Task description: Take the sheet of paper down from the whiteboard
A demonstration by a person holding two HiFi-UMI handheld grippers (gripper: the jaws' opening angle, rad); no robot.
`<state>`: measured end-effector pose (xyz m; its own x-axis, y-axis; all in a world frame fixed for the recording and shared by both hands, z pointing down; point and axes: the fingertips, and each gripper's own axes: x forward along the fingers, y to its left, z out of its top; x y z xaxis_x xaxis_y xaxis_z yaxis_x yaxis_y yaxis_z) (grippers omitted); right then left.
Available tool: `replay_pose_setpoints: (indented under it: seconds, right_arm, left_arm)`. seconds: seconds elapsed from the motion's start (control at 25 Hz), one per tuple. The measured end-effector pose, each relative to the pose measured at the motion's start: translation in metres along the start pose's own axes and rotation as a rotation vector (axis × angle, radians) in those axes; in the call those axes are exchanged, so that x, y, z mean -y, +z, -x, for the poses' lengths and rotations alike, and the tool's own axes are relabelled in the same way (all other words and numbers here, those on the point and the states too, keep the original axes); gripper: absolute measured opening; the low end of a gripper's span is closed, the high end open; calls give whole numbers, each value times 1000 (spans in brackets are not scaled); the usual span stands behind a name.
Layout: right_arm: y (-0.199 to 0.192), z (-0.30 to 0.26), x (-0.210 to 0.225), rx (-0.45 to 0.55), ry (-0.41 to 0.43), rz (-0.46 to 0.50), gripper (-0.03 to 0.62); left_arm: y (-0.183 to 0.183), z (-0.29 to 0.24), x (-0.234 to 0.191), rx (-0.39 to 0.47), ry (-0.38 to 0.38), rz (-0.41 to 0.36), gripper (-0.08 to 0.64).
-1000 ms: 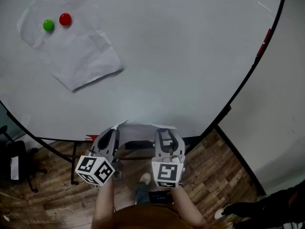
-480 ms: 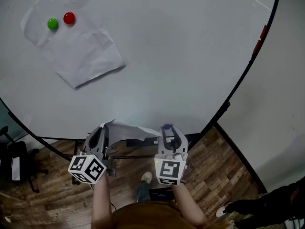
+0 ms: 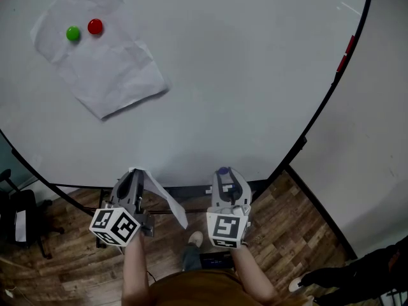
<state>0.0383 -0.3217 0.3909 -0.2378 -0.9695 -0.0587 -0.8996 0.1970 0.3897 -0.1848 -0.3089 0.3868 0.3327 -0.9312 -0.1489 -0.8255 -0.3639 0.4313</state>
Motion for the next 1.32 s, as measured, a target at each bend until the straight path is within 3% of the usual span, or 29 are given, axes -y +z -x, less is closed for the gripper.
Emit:
replay_pose_setpoints:
  seconds: [1.32]
  right_arm:
    - [-12,-8,-3,-38,-3,15,137]
  left_arm:
    - [-1,-5,-8,4,2,6,24]
